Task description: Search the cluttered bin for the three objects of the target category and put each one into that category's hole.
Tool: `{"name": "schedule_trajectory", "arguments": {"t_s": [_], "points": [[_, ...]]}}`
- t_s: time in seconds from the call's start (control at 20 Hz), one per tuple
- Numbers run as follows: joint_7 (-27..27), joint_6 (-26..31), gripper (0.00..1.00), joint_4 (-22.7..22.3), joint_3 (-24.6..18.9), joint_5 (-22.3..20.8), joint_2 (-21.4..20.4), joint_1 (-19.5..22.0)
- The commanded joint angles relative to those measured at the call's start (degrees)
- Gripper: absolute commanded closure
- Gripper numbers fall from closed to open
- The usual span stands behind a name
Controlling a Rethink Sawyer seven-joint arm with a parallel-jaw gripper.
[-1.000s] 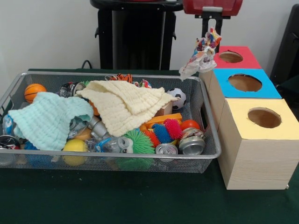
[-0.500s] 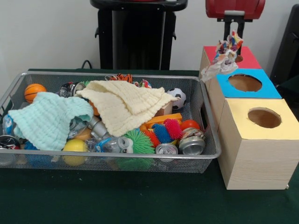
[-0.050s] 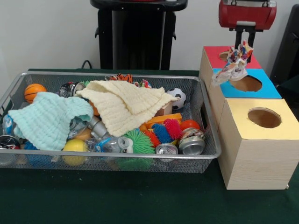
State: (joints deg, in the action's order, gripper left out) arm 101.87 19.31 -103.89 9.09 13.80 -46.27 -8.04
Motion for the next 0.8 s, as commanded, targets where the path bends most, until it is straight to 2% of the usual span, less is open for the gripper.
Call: {"name": "schedule_trajectory", "arguments": {"t_s": [0.05, 0.45, 0.8], "points": [[16.4, 0.8, 1.0, 2.3, 2.2, 3.5, 3.5, -1.3], [21.2, 4.6, 1.0, 7.3, 6.6, 6.3, 6.4, -7.4], [22.2, 8.1, 1.0, 11.2, 8.8, 7.4, 7.9, -8.6]]}}
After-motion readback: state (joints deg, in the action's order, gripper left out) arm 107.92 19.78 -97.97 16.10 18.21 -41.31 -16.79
